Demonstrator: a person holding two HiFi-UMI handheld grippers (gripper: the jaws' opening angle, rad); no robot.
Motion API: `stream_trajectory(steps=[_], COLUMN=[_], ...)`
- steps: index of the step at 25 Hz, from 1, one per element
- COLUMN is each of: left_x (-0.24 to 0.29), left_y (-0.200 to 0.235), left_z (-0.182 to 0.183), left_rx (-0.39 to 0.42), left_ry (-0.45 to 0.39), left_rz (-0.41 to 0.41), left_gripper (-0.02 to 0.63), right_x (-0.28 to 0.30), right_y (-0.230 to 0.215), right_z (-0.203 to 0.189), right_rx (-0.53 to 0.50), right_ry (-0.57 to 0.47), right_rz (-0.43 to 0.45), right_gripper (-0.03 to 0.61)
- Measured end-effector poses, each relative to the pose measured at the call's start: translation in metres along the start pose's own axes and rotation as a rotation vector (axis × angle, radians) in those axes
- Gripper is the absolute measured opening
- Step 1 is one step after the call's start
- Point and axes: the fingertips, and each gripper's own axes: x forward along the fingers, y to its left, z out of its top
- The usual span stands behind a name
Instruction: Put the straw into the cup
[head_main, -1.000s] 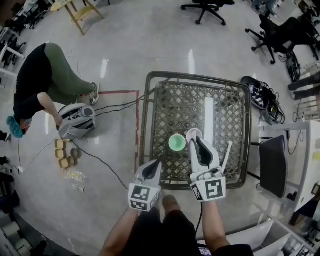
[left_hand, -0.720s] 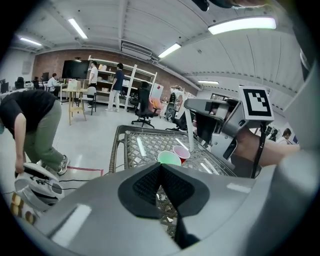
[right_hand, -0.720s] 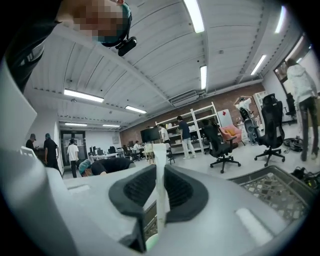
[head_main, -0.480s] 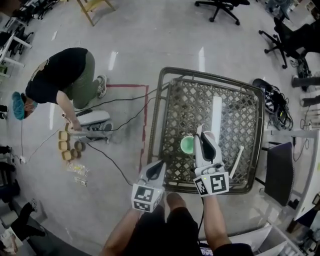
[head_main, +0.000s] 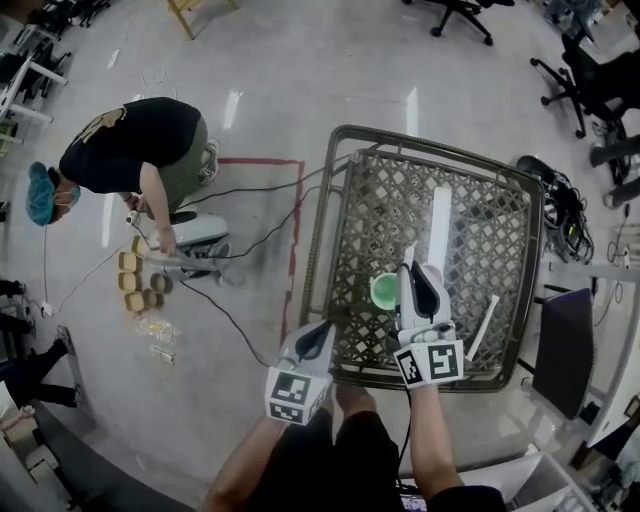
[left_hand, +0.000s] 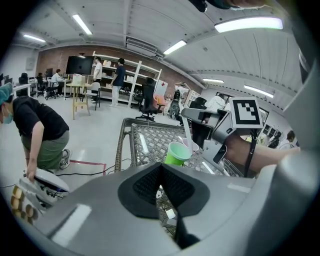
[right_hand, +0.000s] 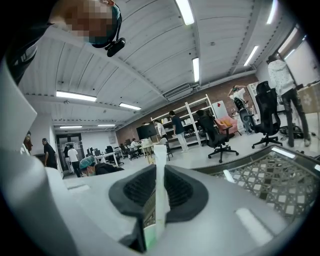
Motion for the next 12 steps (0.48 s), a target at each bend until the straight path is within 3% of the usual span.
stream_trajectory(steps=[12], left_x=[0.0049], left_y=[0.0020], left_z=[-0.0076], left_rx=[-0.007], left_ry=[0.012], left_rz=[-0.002], left_gripper=[0.006], right_x=[0.0055], right_y=[0.0026], right_z=[0.0023], right_rx=[0.012], right_ry=[-0.021], right_rz=[0.013], right_gripper=[0.057])
